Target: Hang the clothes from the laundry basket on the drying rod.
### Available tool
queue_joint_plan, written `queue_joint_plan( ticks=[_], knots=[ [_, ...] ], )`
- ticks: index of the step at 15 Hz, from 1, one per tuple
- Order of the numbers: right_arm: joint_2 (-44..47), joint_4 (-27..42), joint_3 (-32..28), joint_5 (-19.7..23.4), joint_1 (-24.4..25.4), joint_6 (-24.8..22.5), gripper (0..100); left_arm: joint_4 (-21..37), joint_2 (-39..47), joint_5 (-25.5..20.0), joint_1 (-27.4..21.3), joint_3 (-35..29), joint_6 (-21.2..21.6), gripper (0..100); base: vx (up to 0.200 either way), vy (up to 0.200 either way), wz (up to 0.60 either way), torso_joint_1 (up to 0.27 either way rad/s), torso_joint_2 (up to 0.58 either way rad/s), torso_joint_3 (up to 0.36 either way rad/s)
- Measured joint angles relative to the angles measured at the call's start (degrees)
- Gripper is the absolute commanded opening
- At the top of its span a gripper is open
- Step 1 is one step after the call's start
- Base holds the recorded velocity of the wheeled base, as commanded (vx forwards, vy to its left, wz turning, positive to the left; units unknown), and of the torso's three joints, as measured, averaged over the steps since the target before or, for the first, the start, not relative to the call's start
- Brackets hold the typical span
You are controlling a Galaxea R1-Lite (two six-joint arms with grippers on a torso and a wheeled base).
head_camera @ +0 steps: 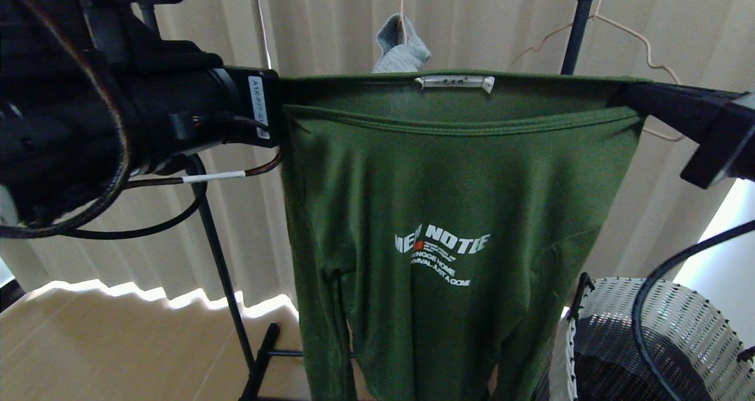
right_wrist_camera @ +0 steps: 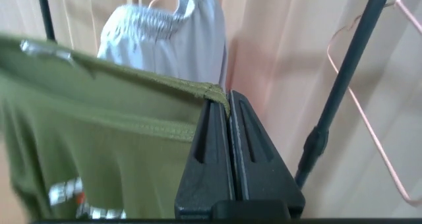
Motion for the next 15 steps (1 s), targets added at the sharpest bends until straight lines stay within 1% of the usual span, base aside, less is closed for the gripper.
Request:
queue_joint_plan(
  ticks=[1,2,4,5,9,12,13,15],
  knots=[
    [-1.8,3.1,-0.1,1.3,0.1,0.1,0,-0.1,1.7,1.4,0.0,-2.0,-0.2,0,0.000,0.000,0.00,0.000,0.00,0.000],
    [-3.7,5.4,-0.2,4.5,0.2,0.3,0,-0.2,3.3,2.3,0.2,-3.6,-0.5,0,0.000,0.000,0.00,0.000,0.00,0.000],
    [-7.1,9.2,-0.1,12.5,0.4,1.9,0,-0.2,5.8,2.8,0.5,-6.2,-2.6,0,0.000,0.000,0.00,0.000,0.00,0.000],
    [-8.4,10.8,0.0,14.2,0.4,2.5,0,-0.2,6.7,2.9,0.5,-6.9,-3.0,0,0.000,0.000,0.00,0.000,0.00,0.000],
    [-9.4,10.7,0.7,14.2,0.0,2.5,0,-0.2,8.0,2.9,0.6,-7.1,-3.1,0,0.000,0.000,0.00,0.000,0.00,0.000],
    [-6.8,6.9,0.9,14.1,-2.4,2.5,0,2.0,7.1,2.5,0.7,-5.8,-2.8,0,0.000,0.000,0.00,0.000,0.00,0.000],
    [-5.9,5.2,0.9,14.1,-3.1,2.5,0,4.1,6.1,0.8,0.7,-5.3,-2.9,0,0.000,0.000,0.00,0.000,0.00,0.000],
    [-2.5,-1.4,0.7,14.0,-5.4,2.6,0,8.5,2.9,-10.0,0.5,-3.9,-3.0,0,0.000,0.000,0.00,0.000,0.00,0.000]
  ],
)
